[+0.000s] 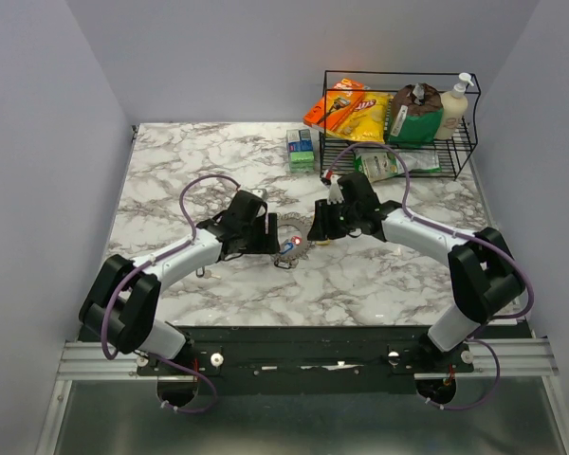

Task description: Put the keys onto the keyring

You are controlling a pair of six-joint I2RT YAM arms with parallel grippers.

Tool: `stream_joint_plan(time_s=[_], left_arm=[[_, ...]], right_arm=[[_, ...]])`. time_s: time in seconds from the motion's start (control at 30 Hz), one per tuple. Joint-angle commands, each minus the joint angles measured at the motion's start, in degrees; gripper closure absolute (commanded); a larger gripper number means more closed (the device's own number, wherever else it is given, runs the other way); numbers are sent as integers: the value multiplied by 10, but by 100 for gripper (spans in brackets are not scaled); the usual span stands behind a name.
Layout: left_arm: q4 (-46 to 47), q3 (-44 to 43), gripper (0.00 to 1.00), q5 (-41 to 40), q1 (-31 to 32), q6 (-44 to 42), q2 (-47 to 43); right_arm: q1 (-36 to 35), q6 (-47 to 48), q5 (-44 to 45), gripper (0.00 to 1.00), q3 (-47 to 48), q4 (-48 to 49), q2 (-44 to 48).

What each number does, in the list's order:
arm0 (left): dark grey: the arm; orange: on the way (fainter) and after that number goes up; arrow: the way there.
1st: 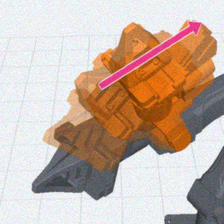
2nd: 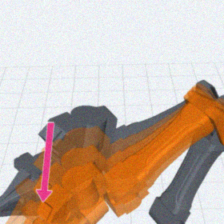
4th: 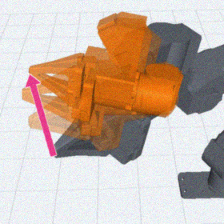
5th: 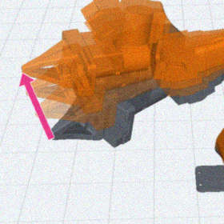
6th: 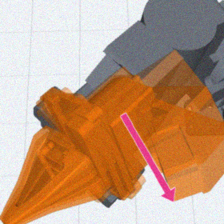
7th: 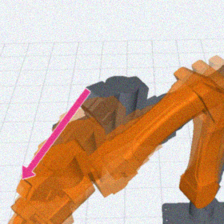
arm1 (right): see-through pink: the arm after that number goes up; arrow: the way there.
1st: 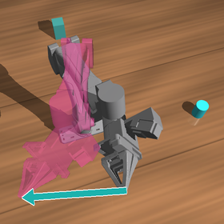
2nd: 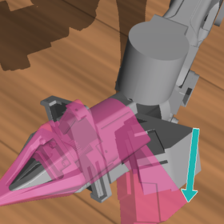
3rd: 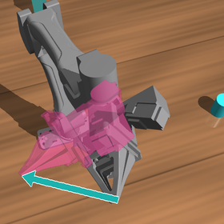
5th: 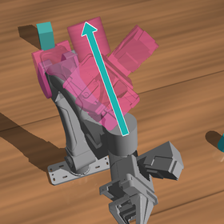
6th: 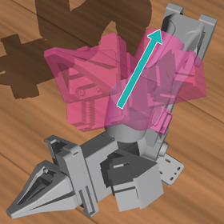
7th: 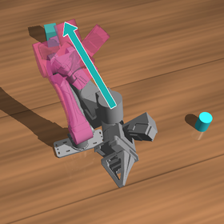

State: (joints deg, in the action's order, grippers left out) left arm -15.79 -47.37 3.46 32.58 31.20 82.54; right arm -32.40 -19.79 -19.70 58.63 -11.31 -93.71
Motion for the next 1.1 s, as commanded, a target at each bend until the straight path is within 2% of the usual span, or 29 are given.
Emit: stream_joint_plan(time_s=[0.0,0.1,0.33,0.53,0.8,1.07], left_arm=[[5,-45,22,6,-2,-13,30],[7,-84,23,15,1,-18,66],[-20,-201,33,3,32,-27,165],[-13,-252,35,18,53,-22,233],[-9,-273,35,35,83,-14,292],[4,-230,35,38,117,-4,294]], right_arm=[[4,3,-1,55,12,-7,-9],[7,1,3,54,12,-10,-6],[31,-4,13,54,-10,-16,12],[66,-3,19,54,-50,-21,45],[108,4,26,53,-87,-28,77],[111,6,24,53,-91,-28,79]])
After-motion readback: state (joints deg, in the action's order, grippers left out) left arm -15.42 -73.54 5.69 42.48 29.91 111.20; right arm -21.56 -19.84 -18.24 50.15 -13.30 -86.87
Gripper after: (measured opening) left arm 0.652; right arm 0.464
